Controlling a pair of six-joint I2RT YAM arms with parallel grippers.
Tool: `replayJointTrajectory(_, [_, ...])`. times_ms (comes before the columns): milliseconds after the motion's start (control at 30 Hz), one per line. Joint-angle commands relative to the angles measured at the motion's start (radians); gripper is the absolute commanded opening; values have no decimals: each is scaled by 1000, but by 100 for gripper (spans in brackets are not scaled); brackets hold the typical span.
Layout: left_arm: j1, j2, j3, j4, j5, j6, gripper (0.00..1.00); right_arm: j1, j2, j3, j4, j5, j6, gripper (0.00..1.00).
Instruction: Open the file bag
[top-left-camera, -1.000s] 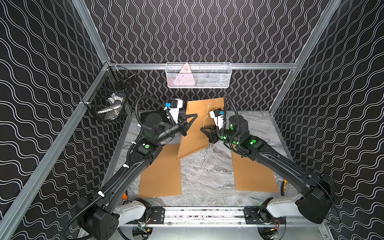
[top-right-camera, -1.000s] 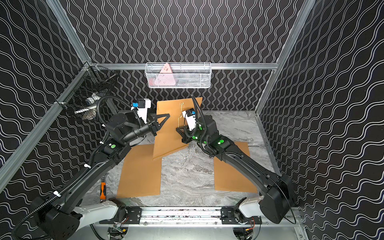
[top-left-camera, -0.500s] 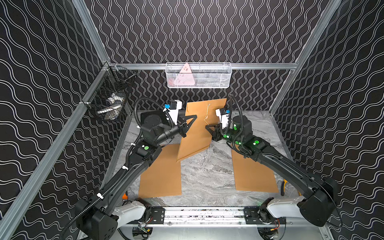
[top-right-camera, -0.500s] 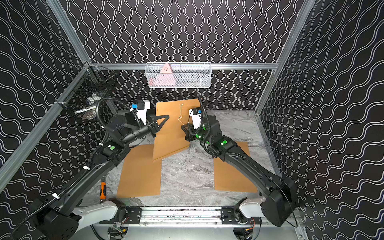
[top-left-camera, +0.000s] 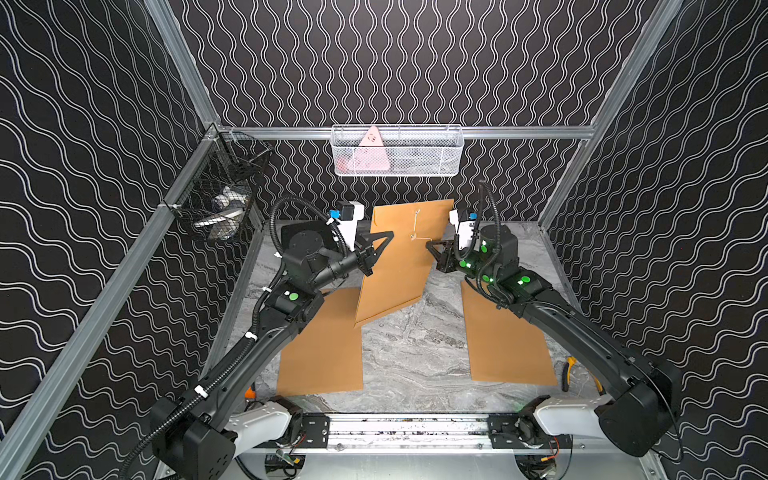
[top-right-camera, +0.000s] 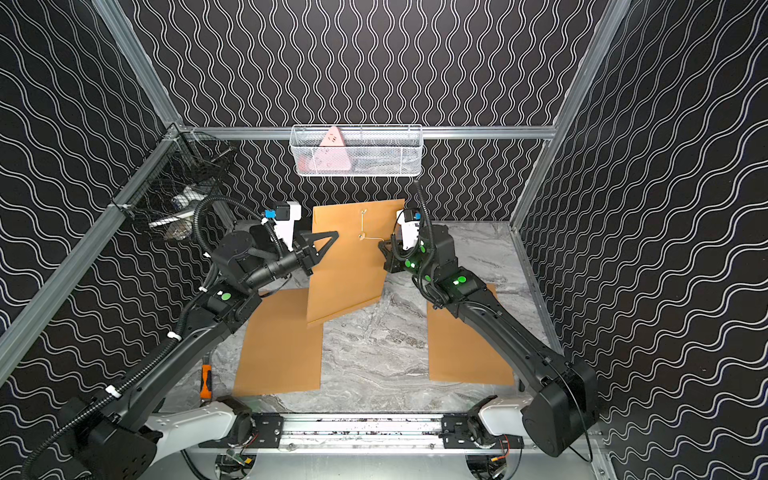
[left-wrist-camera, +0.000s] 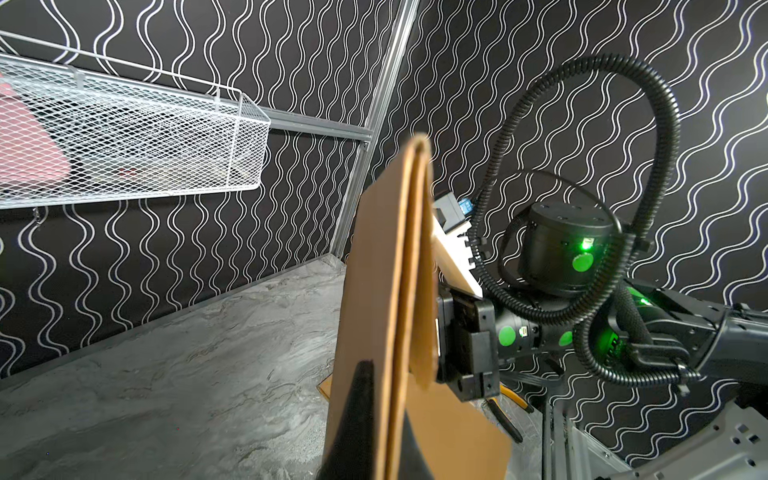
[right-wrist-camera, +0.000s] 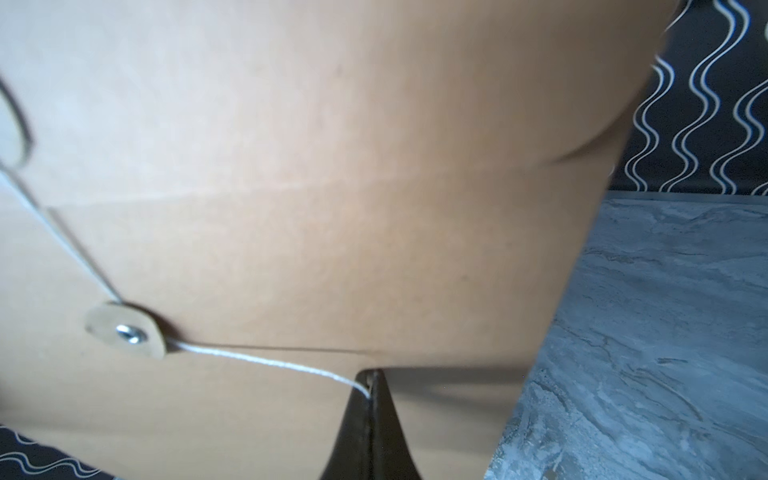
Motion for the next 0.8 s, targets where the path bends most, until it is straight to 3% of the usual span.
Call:
replayJointTrajectory(0, [0,-7,-4,43,11,2,0,-13,-3,30,-8,-16,-19,0])
replayJointTrajectory(767, [0,6,-82,79,35,-23,0,-17,25,180,-76,-133,-45,0])
